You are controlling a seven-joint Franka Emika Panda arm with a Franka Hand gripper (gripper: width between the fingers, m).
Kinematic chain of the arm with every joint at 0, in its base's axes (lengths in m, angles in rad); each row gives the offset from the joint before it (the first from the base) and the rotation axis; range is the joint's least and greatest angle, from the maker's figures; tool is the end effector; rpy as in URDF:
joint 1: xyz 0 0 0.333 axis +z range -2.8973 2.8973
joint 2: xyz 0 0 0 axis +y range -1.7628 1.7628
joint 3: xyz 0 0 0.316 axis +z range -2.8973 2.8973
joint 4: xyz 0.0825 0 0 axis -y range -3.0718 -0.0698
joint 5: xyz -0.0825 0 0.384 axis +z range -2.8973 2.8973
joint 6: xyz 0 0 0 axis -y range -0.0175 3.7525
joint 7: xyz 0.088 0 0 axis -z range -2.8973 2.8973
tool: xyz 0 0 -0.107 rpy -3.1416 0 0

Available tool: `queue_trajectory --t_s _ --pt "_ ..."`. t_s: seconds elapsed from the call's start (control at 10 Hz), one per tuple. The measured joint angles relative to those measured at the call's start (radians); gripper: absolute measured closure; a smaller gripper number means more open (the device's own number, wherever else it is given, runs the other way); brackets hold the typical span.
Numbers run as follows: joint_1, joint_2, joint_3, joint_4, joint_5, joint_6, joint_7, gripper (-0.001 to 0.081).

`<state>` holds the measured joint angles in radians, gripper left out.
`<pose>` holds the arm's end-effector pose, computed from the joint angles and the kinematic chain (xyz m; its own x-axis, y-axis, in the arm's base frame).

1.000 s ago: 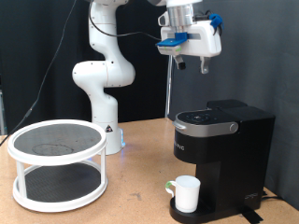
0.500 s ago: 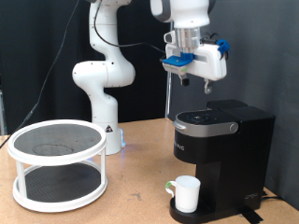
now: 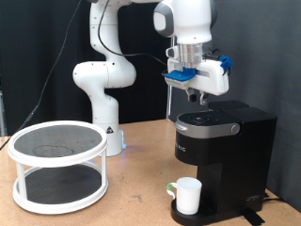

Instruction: Make a cup of coffee with the keurig machine

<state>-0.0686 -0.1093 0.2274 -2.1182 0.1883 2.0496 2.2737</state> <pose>0.5147 0.0953 0.4637 -0.5866 -0.7991 -0.1318 -0.8096 0.5830 0.0689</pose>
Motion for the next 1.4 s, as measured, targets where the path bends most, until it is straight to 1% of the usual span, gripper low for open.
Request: queue_trajectory --t_s 0.1,0.2,0.3,0.5,0.7,1.4 --pt "0.000 0.000 0.002 -0.010 -0.008 0.020 0.004 0.0754" --pt "0.000 0.000 0.004 -0.020 -0.017 0.041 0.009 0.0754" --pt "0.000 0.000 0.006 -0.031 -0.034 0.067 0.018 0.0794" --pt "0.000 0.000 0.009 -0.057 -0.066 0.123 0.048 0.0804" --pt "0.000 0.004 0.009 -0.068 -0.076 0.150 0.066 0.0805" --pt "0.000 0.028 0.027 -0.071 -0.076 0.168 0.067 0.0806"
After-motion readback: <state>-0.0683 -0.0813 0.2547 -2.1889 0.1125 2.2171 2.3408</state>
